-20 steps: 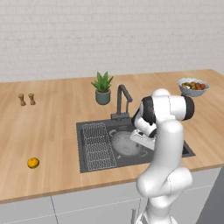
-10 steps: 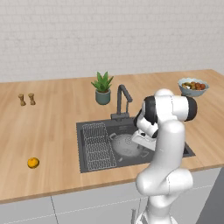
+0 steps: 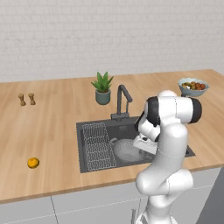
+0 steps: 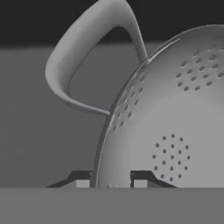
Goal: Put the colander in the sink, put the tangerine in the colander, and turn on the sink faucet and pour water over the colander.
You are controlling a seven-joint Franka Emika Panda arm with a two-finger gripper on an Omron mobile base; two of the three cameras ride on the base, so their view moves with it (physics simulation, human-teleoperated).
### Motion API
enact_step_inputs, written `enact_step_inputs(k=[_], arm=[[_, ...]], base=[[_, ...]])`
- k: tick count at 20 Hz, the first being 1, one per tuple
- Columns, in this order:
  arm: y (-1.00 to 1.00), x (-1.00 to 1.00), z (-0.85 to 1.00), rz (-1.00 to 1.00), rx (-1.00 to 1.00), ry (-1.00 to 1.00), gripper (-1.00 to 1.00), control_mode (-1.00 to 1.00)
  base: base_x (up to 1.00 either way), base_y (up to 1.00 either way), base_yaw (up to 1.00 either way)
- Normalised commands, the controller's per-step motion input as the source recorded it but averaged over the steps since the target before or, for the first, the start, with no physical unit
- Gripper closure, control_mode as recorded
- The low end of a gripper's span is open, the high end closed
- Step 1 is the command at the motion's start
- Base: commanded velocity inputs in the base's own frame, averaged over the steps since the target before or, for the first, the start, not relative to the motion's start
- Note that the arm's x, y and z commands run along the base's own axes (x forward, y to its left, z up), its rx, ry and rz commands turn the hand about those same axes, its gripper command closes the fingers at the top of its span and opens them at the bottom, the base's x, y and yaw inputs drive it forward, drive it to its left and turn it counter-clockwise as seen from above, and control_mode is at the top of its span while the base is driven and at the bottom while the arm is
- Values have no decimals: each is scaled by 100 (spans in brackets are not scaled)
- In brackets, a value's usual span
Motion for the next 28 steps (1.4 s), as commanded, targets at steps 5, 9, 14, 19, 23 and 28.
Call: enact_step_inputs(k=[5,9,14,19,23,28], arm=[[0,-31,-20,7,0,0,100,-100],[0,-10,-9,5,0,-1,-100,-100],[-11,-17,25,1,0,-12,-100,-100],[-11,-27,90,0,0,-21,-100,-100],[0,-31,100,0,2,-16,-100,-100],[5,-46,100,-10,0,-2,-100,-100]], base=[[0,0,0],[0,0,0],[0,0,0],[0,0,0],[0,0,0],[0,0,0]])
